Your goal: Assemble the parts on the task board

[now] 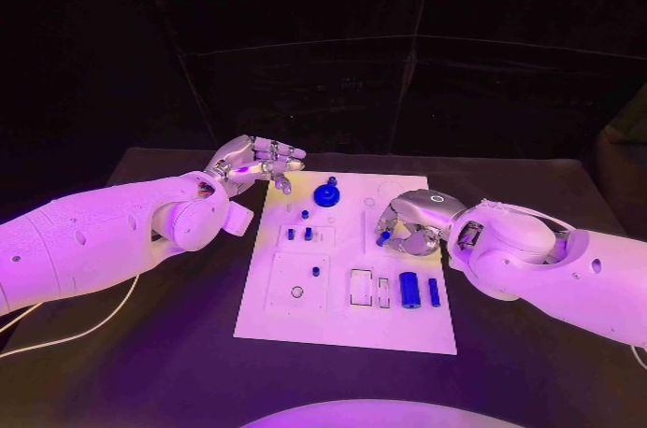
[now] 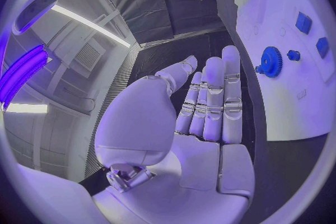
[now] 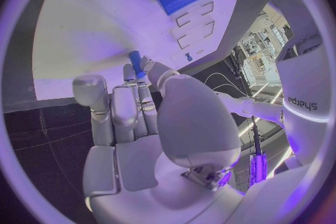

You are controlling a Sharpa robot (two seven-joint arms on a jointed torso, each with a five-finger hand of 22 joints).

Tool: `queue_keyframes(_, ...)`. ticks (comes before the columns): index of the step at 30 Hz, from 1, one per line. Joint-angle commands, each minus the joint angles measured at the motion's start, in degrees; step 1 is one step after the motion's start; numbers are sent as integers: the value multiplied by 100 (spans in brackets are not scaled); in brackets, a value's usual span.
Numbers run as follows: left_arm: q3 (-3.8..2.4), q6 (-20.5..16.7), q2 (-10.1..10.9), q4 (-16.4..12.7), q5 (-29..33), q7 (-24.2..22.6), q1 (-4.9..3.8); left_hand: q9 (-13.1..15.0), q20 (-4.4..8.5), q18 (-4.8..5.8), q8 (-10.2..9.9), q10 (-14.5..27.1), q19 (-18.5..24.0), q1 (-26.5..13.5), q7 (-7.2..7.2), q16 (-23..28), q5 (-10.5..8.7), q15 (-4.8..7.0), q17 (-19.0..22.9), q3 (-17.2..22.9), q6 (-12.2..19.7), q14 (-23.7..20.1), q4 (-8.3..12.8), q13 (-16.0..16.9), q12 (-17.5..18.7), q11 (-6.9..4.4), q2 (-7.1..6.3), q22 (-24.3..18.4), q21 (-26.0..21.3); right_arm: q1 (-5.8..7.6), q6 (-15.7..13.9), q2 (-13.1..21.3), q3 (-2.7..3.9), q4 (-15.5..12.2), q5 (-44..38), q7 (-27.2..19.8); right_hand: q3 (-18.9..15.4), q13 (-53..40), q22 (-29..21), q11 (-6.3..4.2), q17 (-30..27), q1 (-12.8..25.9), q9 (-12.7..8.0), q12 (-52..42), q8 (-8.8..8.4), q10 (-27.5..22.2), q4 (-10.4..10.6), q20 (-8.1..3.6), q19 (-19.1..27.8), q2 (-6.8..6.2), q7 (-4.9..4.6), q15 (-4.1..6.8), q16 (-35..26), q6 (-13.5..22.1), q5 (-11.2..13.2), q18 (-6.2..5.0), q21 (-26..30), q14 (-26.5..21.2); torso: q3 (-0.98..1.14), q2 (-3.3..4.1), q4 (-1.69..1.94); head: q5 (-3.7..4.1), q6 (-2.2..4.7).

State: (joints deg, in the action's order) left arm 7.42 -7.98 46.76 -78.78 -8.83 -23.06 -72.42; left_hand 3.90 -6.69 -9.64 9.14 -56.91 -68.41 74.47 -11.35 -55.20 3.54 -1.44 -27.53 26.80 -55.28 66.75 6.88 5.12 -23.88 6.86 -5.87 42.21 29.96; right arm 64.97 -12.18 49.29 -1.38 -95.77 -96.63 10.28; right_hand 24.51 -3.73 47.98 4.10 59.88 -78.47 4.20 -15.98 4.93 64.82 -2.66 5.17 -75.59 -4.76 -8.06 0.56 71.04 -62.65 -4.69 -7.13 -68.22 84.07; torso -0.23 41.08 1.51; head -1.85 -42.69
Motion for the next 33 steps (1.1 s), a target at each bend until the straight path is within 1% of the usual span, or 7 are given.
queue_keyframes(1, -3, 78, 5, 0, 17, -52, -6, -4, -29, -75, 27, 34, -16, -2, 1, -39, -4, -16, 5, -30, 55, -42, -11, -10, -11, -2, 29, -6, -27, 7, 156, -28, 0, 28, -85, 43, 141, -4, 62, -24, 23, -50, 4, 55, 32, 99, -30, -12, -49, 56, 1, 48, 39, -72, 93, -8, -49, 116, 5, 1, -3, 0, -9)
queue_keyframes(7, -3, 82, 4, 4, 17, -48, -6, -4, -29, -75, 27, 34, -16, -2, 1, -39, -4, -16, 5, -30, 55, -42, -11, -10, -11, -2, 29, -6, -27, 6, 89, -96, 0, 67, -91, 31, 258, -11, 105, -41, 43, -32, 0, 102, 27, 205, -56, -26, -66, 38, 8, 59, 62, -108, 125, -1, -79, 122, 5, -2, -1, 4, -20)
queue_keyframes(13, -3, 79, 5, 7, 17, -46, -6, -4, -29, -75, 27, 34, -16, -2, 1, -39, -4, -16, 5, -30, 55, -42, -11, -10, -11, -2, 29, -6, -27, 5, -319, -57, 0, 25, -50, -24, 328, -14, 143, -50, 58, -8, 1, 140, 30, 256, -61, -36, -81, 38, 18, 67, 79, -144, 133, 5, -105, 126, 7, -7, -4, 0, -30)
queue_keyframes(18, -2, 76, 11, 11, 17, -39, -6, -4, -29, -75, 27, 34, -15, -2, 1, -39, -4, -17, 5, -30, 55, -42, -11, -10, -11, -2, 29, -6, -27, 6, -674, 139, 2, -175, 242, -147, 363, -11, 146, -51, 56, 0, 1, 171, 28, 258, -70, -41, -82, 25, 21, 70, 80, -155, 130, 5, -109, 126, 2, -11, -4, -13, -37)
queue_keyframes(26, -2, 64, 11, 31, 17, -36, -6, -3, -31, -75, 32, 39, -13, -3, 0, -40, -2, -18, 9, -33, 59, -47, -14, -10, -18, -1, 39, -10, -31, 11, -883, 408, 34, -626, 646, -482, 448, -7, 153, -41, 61, 10, -7, 246, 5, 256, -99, -46, -82, -5, 11, 67, 91, -145, 89, 7, -119, 126, -3, -15, 3, -27, -29)
queue_keyframes(30, -2, 58, 7, 33, 17, -43, -6, -3, -31, -75, 32, 39, -13, -3, 0, -40, -2, -18, 9, -33, 59, -47, -14, -10, -18, -1, 39, -10, -31, 11, -993, 357, 42, -763, 766, -688, 466, -6, 156, -37, 65, 13, -9, 262, -1, 256, -106, -46, -82, -13, 6, 64, 95, -141, 75, 7, -122, 126, 0, -8, 4, -42, -22)
queue_keyframes(33, -1, 58, 2, 29, 17, -46, -6, -3, -31, -75, 32, 39, -13, -3, 0, -40, -2, -18, 9, -33, 59, -47, -14, -10, -18, -1, 39, -10, -31, 9, -1058, 230, 44, -817, 805, -823, 493, -8, 166, -33, 72, 15, -11, 284, -8, 261, -118, -45, -83, -22, 1, 61, 102, -138, 49, 9, -129, 127, -6, -6, 13, -44, -30)
